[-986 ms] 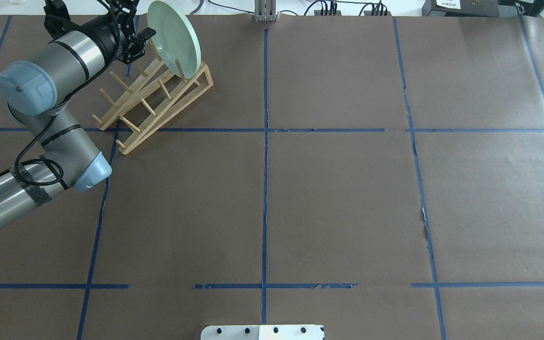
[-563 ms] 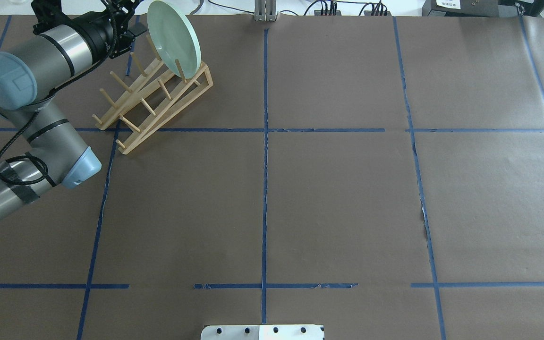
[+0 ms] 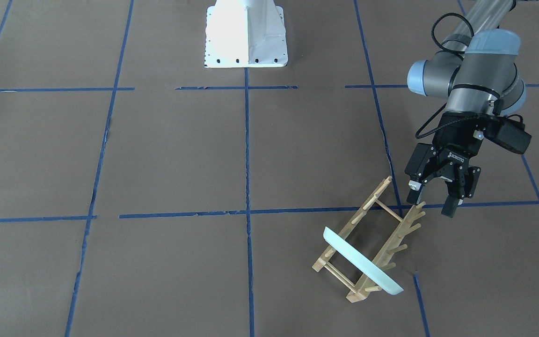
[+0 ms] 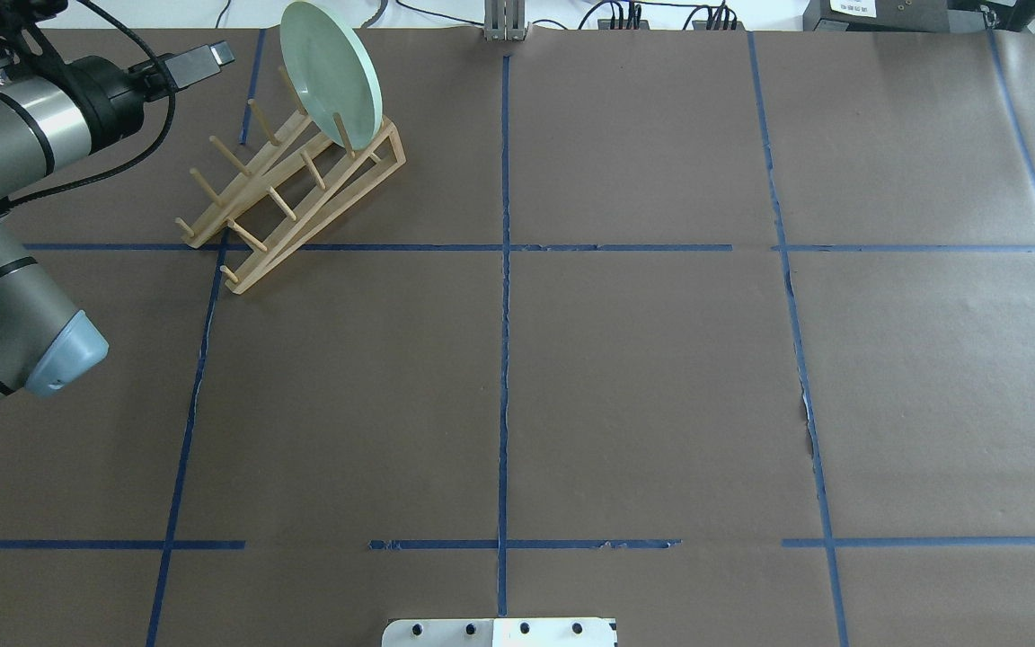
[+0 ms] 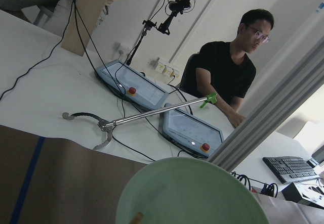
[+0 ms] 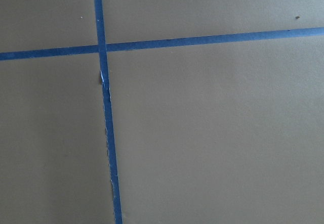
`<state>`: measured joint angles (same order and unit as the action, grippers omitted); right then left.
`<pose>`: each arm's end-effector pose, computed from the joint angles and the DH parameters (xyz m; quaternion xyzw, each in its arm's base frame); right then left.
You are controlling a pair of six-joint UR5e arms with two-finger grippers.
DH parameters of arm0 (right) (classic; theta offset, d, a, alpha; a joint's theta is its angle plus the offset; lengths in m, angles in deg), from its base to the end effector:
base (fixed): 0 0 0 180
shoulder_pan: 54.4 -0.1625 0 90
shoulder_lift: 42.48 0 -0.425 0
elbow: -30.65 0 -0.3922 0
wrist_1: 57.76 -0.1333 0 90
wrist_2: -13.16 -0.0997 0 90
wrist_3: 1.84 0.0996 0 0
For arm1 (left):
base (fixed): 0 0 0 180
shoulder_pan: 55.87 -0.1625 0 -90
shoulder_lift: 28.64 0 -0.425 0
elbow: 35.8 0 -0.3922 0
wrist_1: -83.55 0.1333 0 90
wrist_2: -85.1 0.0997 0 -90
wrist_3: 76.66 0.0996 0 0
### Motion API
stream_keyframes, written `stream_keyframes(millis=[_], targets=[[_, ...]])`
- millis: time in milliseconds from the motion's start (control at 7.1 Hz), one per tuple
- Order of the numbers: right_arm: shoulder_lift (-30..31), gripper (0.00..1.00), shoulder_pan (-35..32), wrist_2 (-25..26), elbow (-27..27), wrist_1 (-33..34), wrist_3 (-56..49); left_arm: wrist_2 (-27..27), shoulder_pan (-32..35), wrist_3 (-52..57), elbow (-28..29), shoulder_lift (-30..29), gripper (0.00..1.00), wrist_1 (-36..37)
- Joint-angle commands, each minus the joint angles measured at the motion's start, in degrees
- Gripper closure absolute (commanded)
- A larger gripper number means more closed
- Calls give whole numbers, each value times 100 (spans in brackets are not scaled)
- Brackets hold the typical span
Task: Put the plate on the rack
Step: 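Open the left gripper and pull it back away from the plate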
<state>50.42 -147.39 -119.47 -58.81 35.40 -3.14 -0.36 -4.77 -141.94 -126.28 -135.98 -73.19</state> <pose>0.0898 -0.4565 0.6947 -0.0400 -0.3646 0.0346 0.9296 0.2721 -0.5621 0.3583 0.4362 0.5124 -0.1946 0.7137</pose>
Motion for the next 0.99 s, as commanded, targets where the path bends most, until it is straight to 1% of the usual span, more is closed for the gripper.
stream_keyframes(millis=[0, 141, 282, 423, 563, 704, 845], targets=[[0, 0, 0, 0, -2, 0, -2, -6, 188, 1381, -354, 440, 0, 580], [0, 0, 0, 0, -2, 0, -2, -41, 320, 1516, -391, 494, 0, 852], [0, 0, 0, 0, -2, 0, 6, -102, 348, 1726, -409, 503, 0, 1316], [0, 0, 0, 0, 7, 0, -2, -816, 635, 2042, -409, 459, 0, 1887], [0, 0, 0, 0, -2, 0, -2, -1737, 1160, 2436, -409, 424, 0, 2327], [0, 0, 0, 0, -2, 0, 6, -2407, 1557, 2806, -400, 441, 0, 2636], [0, 0, 0, 0, -2, 0, 6, -3041, 1996, 3332, -409, 468, 0, 3222]])
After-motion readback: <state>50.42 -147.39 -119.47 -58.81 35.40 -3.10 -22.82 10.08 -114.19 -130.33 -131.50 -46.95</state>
